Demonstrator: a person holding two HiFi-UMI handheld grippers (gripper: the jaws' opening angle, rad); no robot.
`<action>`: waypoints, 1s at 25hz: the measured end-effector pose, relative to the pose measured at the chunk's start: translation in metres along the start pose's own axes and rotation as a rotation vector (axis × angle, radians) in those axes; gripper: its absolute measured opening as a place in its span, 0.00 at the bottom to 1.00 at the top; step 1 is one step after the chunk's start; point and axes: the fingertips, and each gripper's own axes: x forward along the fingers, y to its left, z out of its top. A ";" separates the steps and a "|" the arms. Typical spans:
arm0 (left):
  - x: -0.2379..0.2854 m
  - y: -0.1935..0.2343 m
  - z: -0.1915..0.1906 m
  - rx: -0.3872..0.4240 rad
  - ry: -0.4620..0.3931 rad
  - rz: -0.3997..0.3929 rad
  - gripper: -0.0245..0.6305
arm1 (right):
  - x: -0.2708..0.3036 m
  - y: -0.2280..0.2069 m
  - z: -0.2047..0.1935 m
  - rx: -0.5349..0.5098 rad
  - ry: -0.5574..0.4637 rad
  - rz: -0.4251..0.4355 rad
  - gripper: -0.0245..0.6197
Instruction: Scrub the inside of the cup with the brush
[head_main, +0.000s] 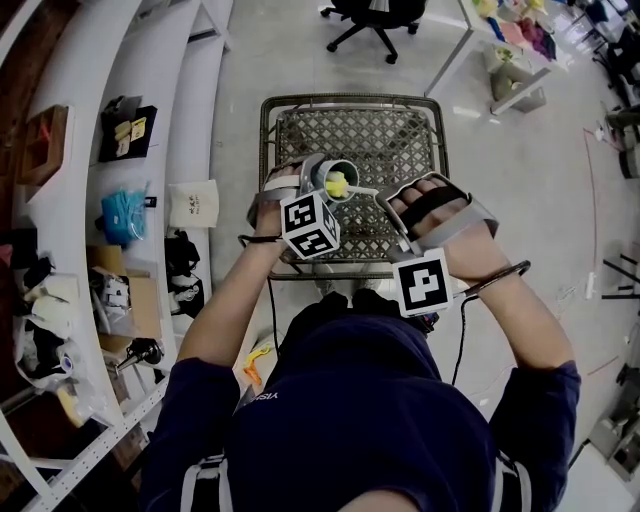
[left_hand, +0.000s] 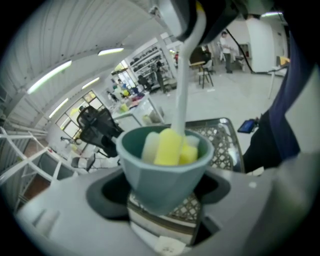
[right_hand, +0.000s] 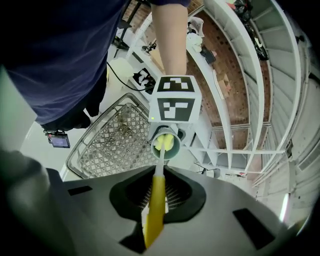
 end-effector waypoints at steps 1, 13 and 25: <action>0.000 -0.002 0.000 0.004 0.001 -0.002 0.59 | -0.001 0.000 0.001 -0.006 -0.001 0.008 0.09; -0.005 0.005 0.001 0.005 -0.002 0.011 0.59 | -0.002 -0.002 0.002 0.008 0.001 -0.001 0.09; -0.009 0.006 -0.003 0.026 0.001 0.021 0.59 | 0.008 0.004 -0.023 0.060 0.016 0.008 0.09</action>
